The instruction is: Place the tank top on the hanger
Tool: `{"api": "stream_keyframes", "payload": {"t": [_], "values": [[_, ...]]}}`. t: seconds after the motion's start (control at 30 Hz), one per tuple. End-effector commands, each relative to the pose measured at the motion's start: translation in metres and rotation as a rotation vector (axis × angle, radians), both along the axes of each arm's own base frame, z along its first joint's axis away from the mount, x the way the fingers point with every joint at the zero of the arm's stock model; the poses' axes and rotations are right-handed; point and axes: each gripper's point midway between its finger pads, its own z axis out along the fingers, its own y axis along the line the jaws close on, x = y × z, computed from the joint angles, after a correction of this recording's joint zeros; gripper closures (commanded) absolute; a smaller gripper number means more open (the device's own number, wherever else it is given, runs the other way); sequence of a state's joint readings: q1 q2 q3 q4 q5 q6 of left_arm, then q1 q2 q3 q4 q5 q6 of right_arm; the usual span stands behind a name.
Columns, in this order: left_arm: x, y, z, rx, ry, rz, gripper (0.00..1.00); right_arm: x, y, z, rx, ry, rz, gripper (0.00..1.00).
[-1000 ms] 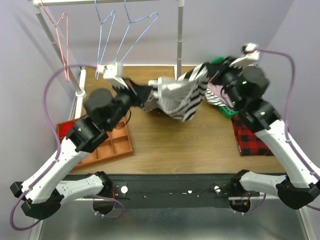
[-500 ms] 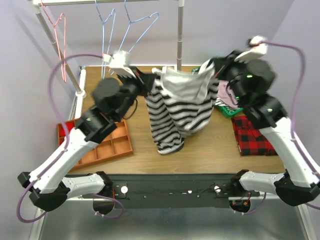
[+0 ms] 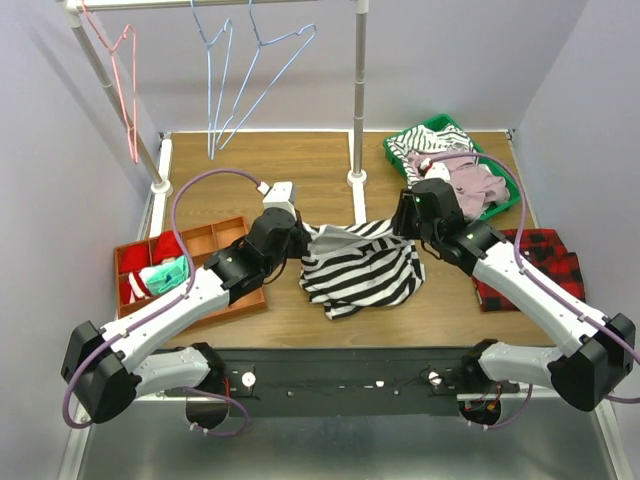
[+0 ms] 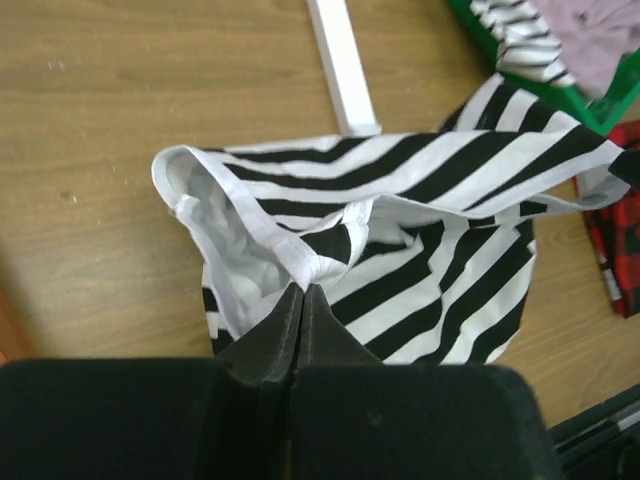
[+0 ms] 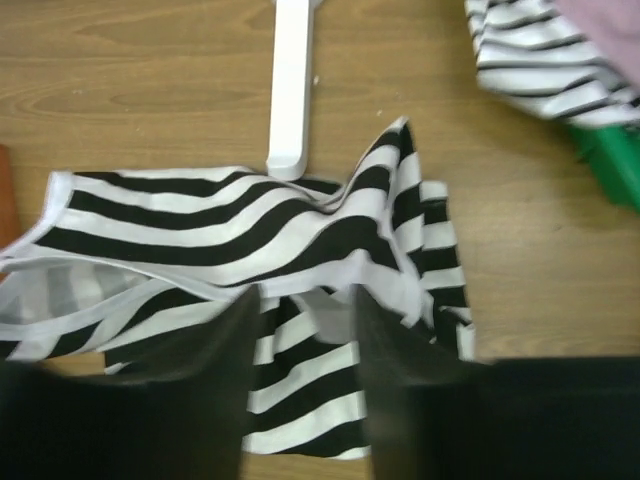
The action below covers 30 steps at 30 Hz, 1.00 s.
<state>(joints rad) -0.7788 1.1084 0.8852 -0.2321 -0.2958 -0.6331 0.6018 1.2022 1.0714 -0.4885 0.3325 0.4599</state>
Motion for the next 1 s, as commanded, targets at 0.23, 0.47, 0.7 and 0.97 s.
{"api": "stream_keyframes", "payload": {"t": [0.23,0.47,0.7,0.97], "values": [[-0.011,-0.006,0.057,-0.069,-0.108,-0.105,0.3,0.0,0.022,0.051,0.17,-0.117,0.067,0.24],[-0.002,0.035,0.197,-0.038,-0.417,0.002,0.28,-0.004,0.017,0.085,0.223,-0.215,0.061,0.24],[0.058,0.083,0.277,0.034,-0.547,0.13,0.28,-0.006,0.022,0.089,0.245,-0.218,0.094,0.24],[0.133,0.108,0.286,0.16,-0.516,0.089,0.31,-0.008,0.029,0.078,0.248,-0.194,0.129,0.24]]}}
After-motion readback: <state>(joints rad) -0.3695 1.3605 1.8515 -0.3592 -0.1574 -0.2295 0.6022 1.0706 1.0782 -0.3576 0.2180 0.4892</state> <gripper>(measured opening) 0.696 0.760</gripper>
